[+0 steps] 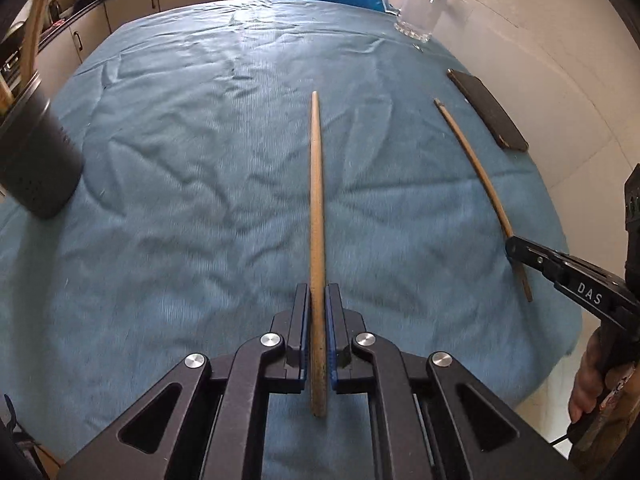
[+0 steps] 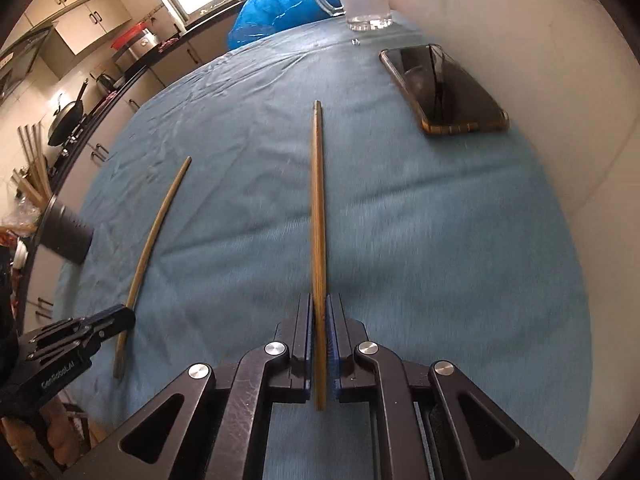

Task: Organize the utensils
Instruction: 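Grasp one chopstick with the left tool while the right tool grasps another, then lift both held chopsticks and carry them toward the black cup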

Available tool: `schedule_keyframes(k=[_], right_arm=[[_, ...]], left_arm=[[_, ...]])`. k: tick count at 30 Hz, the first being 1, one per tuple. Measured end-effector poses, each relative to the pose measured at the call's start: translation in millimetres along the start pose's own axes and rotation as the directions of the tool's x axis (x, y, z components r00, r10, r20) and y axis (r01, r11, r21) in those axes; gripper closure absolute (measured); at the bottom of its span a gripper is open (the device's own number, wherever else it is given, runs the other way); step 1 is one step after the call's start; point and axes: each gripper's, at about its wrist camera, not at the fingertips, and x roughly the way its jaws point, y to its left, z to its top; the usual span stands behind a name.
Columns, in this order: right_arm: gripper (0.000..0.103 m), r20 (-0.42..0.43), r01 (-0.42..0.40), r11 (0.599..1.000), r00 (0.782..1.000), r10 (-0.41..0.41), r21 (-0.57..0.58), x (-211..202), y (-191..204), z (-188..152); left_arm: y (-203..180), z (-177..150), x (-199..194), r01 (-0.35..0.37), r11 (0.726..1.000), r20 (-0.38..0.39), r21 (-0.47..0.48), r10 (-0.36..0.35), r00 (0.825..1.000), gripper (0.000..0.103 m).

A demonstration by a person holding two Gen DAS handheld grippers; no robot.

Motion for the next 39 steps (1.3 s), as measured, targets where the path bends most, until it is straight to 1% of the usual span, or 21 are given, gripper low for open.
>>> schedule_keyframes(k=[3,4,5,6,7,8,10,11,13,15,16,18,20,23,26,28,31,32,34,39], right_arm=[[0.095,-0.022,-0.005,1.000,1.000,0.005,-0.010,-6.0,3.0,-14.6],[0.093,-0.032,-0.012,1.000,0.999,0.012,-0.014,-7.5,3.4,-16.9],[0.085,-0.043,-0.025,1.000,0.999,0.025,-0.011,-9.6,2.8,-18.5],[0.080,-0.046,-0.036,0.999,0.998,0.036,-0.002,-12.7,1.4,-18.1],[0.073,-0.042,-0.039,0.999,0.998,0.040,0.004,-14.9,0.2,-16.9],[0.070,-0.029,-0.038,0.999,0.999,0.038,0.012,-19.4,-1.5,-13.7],[0.070,-0.011,-0.025,1.000,1.000,0.025,0.014,-22.9,-2.7,-8.0],[0.070,0.002,-0.013,1.000,1.000,0.013,0.014,-23.9,-3.3,-1.2],[0.070,0.011,-0.004,1.000,1.000,0.004,0.007,-21.9,-4.1,9.4],[0.070,0.012,0.023,1.000,1.000,-0.023,-0.009,-12.1,-2.8,27.0],[0.070,0.010,0.027,1.000,1.000,-0.027,-0.015,-8.3,-2.3,31.8],[0.070,-0.001,0.027,0.999,1.000,-0.027,-0.030,7.5,0.9,52.2],[0.070,-0.004,0.031,0.999,1.000,-0.031,-0.037,20.5,2.9,67.3],[0.070,-0.004,0.030,0.998,1.000,-0.030,-0.049,36.6,2.9,85.7],[0.071,0.005,0.049,0.997,0.999,-0.048,-0.055,46.8,2.0,96.7],[0.071,0.015,0.055,0.997,0.998,-0.054,-0.061,48.8,2.5,101.2],[0.071,0.023,0.076,0.994,0.997,-0.074,-0.073,53.7,7.1,107.7],[0.071,0.025,0.084,0.994,0.996,-0.082,-0.073,55.0,7.9,109.5],[0.071,0.025,0.096,0.993,0.995,-0.095,-0.072,57.2,9.1,112.9],[0.071,0.013,0.134,0.988,0.991,-0.133,-0.081,64.4,14.6,124.6]], left_arm=[[0.8,-9.5,-6.8,0.006,1.000,-0.007,0.013,-0.006,1.000,0.096],[1.7,-10.3,-10.3,0.017,1.000,-0.003,0.014,-0.017,1.000,0.096],[3.0,-11.0,-16.0,0.026,1.000,0.007,0.017,-0.026,1.000,0.096],[4.7,-11.6,-20.7,0.031,0.999,0.017,0.018,-0.032,0.999,0.095],[7.8,-12.4,-27.3,0.038,0.999,0.029,0.017,-0.038,0.999,0.092],[10.7,-12.8,-32.9,0.042,0.999,0.041,0.014,-0.042,0.998,0.089],[17.0,-8.4,-42.6,0.036,0.999,0.072,0.006,-0.036,0.997,0.074],[20.4,-4.7,-46.2,0.025,1.000,0.088,-0.001,-0.025,0.996,0.073],[25.1,6.0,-48.6,-0.001,1.000,0.106,-0.011,0.003,0.994,0.073],[27.8,20.7,-48.0,-0.022,1.000,0.126,-0.013,0.023,0.992,0.073],[28.4,28.3,-46.4,-0.035,0.999,0.129,-0.013,0.036,0.991,0.073],[27.0,45.9,-39.3,-0.043,0.999,0.129,-0.005,0.043,0.991,0.073],[21.3,65.5,-25.7,-0.048,0.999,0.113,0.000,0.048,0.992,0.073],[13.4,85.2,-5.5,-0.029,0.999,0.076,0.019,0.027,0.997,0.073],[5.9,101.5,17.5,-0.029,0.999,0.044,0.027,0.027,0.999,0.073],[3.6,112.4,33.6,-0.012,1.000,0.019,0.025,0.012,1.000,0.073],[3.2,121.8,53.2,-0.023,1.000,-0.019,0.014,0.023,1.000,0.073],[1.4,123.9,54.3,-0.032,0.999,0.001,0.022,0.032,0.999,0.073],[-3.2,127.1,58.0,-0.038,0.998,-0.006,0.041,0.038,0.999,0.073],[-6.3,131.8,61.0,-0.045,0.997,0.008,0.068,0.044,0.999,0.073]])
